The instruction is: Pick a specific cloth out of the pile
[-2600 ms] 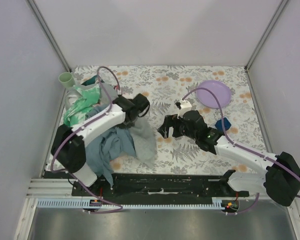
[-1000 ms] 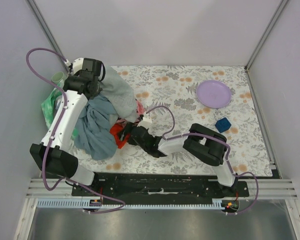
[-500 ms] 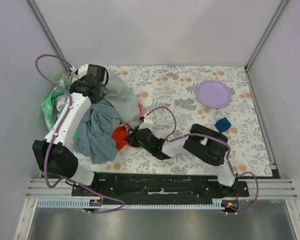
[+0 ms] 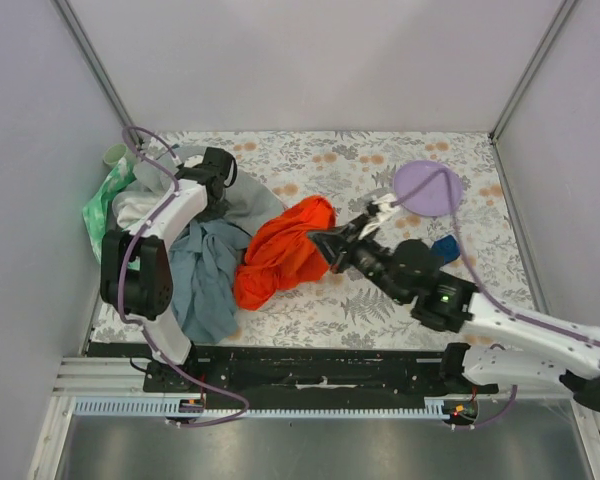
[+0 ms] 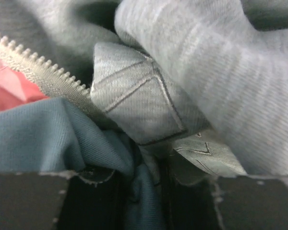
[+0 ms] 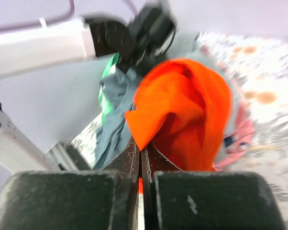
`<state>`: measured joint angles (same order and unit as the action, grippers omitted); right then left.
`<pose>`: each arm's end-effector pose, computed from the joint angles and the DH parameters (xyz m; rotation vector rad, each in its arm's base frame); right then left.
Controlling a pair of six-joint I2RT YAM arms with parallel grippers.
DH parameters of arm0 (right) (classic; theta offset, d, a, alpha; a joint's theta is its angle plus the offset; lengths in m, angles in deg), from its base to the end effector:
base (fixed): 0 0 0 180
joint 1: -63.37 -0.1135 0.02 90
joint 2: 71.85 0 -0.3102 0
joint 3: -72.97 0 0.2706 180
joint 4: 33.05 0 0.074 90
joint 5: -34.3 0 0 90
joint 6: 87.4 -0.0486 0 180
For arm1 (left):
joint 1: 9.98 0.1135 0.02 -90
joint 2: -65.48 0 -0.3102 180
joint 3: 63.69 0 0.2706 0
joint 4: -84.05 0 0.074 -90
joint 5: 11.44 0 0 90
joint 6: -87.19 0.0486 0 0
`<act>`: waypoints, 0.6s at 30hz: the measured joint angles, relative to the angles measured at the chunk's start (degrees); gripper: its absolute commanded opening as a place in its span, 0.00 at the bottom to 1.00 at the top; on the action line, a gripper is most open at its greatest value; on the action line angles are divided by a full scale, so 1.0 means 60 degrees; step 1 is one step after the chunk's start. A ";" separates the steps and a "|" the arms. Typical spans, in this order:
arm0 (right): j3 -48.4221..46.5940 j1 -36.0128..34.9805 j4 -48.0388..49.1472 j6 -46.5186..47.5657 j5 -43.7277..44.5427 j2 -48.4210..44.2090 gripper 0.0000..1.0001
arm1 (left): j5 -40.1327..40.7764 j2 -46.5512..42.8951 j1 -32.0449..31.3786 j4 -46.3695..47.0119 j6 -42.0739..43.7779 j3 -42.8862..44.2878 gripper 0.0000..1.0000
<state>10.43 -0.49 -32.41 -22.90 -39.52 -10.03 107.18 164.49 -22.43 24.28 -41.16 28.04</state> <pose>0.1288 0.2317 0.3932 -0.3098 1.6092 1.0038 0.3785 -0.0597 0.2782 -0.6998 2.4543 0.3654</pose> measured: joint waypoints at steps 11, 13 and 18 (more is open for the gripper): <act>-0.2397 0.0011 -0.2845 0.4058 0.3778 -0.3195 0.00 | -0.0619 -0.0328 0.0044 0.0047 0.0000 0.0018 0.81; -0.3133 0.0015 -0.3238 0.4473 0.4003 -0.3166 0.00 | -0.0878 -0.0714 0.0044 0.0011 0.0029 0.0044 0.91; -0.5428 0.0018 -0.4138 0.4940 0.4084 -0.2422 0.00 | -0.1450 -0.1475 0.0055 -0.0124 0.0098 0.0648 0.93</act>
<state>-22.14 -0.38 -57.24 6.74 -15.02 -24.57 98.48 155.63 -22.10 23.54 -40.57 31.93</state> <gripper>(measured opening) 0.010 0.923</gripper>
